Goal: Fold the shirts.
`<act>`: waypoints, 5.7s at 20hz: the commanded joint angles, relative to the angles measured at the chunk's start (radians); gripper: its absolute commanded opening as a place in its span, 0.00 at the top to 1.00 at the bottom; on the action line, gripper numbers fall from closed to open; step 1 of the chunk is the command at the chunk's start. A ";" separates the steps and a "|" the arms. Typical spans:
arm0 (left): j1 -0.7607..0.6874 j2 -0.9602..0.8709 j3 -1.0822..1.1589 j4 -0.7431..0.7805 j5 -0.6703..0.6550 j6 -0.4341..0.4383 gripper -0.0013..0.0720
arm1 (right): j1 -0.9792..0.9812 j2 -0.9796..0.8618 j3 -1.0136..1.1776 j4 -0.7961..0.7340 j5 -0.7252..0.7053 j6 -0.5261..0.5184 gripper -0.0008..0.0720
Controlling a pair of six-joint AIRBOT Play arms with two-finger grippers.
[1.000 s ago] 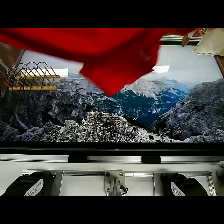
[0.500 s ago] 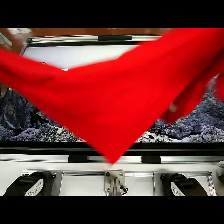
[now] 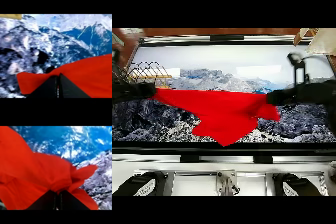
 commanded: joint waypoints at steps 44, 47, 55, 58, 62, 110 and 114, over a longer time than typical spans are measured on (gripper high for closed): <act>-0.114 -0.061 0.463 -0.453 -0.162 0.457 0.94 | -0.010 0.016 0.256 0.028 0.180 0.050 0.91; 0.052 -0.005 0.916 -0.452 -0.130 0.400 0.94 | -0.043 0.108 0.501 0.011 0.372 0.103 0.91; 0.442 0.139 0.886 -0.253 -0.248 0.201 0.94 | -0.091 0.203 0.676 -0.108 0.187 0.155 0.91; 0.459 0.139 0.780 -0.282 -0.383 0.202 0.94 | -0.091 0.195 0.676 -0.165 0.012 0.172 0.91; 0.436 0.131 0.764 -0.372 -0.380 0.227 0.94 | -0.091 0.195 0.676 -0.104 -0.047 0.172 0.91; -0.347 0.039 -0.420 -0.595 -0.060 0.102 0.00 | 0.124 -0.332 0.134 0.076 -0.272 0.126 0.19; 0.031 0.040 -0.303 -0.438 -0.243 0.169 0.00 | 0.125 -0.329 0.126 0.079 -0.325 0.138 0.19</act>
